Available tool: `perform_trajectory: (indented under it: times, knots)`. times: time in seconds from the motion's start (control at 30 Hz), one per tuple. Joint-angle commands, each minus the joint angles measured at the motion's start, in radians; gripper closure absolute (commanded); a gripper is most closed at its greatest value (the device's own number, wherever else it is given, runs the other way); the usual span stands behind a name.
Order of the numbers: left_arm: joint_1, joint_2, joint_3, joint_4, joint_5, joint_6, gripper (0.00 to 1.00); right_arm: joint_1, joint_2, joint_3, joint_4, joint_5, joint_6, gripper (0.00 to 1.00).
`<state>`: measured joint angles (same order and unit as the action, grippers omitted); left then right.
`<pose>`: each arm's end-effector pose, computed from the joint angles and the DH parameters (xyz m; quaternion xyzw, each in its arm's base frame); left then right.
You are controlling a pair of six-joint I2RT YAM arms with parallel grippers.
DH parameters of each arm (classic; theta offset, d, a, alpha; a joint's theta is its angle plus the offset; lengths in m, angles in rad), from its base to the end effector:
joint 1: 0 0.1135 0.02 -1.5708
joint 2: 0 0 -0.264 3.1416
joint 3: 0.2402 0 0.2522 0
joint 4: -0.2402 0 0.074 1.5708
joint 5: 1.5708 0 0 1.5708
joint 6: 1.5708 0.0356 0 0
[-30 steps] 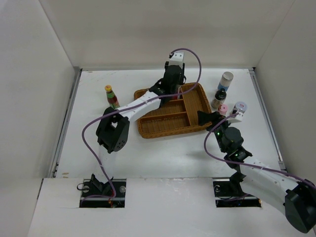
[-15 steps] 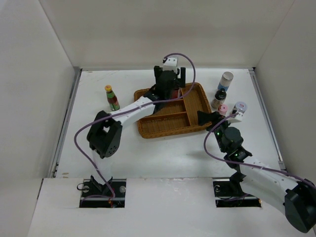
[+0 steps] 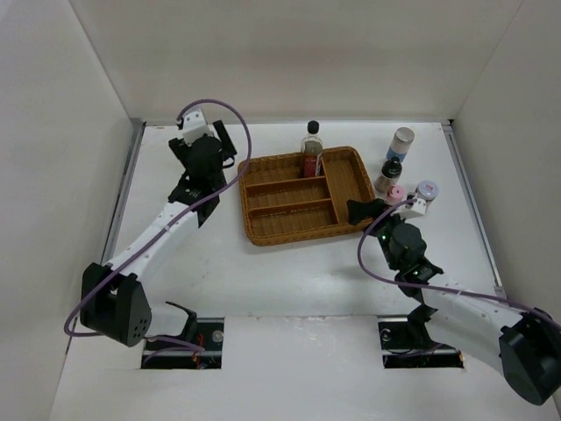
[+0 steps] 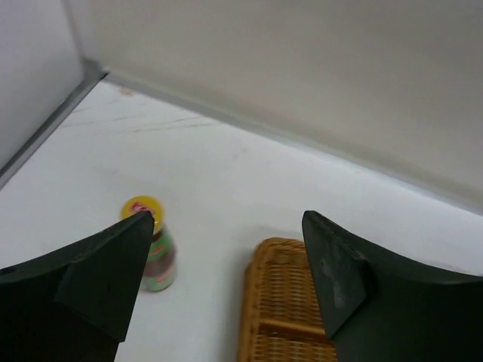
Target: Organize the condiment bottles
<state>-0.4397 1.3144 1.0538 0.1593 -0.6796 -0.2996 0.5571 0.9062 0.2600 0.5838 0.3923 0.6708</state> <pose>0.2867 -0.1102 0.3534 -0.1739 0.7135 0.0022 0.6787 0.1732 0.0918 0.2150 0.1739 0.7061 0.2708 0.6308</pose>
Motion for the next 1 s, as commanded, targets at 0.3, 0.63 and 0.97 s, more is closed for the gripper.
perform_trajectory:
  times: [0.3,0.63,0.97]
  knots:
    - [0.137,0.109,-0.034,-0.05,-0.035,-0.049,0.3,0.0,0.03,0.025,0.047,-0.035,0.012,0.02]
    - [0.192,0.224,0.029,-0.032,-0.024,-0.049,0.41,0.0,0.056,0.038,0.044,-0.056,0.012,0.02]
    - [0.201,0.259,0.063,-0.015,-0.028,-0.03,0.42,0.0,0.074,0.039,0.047,-0.069,0.015,0.01]
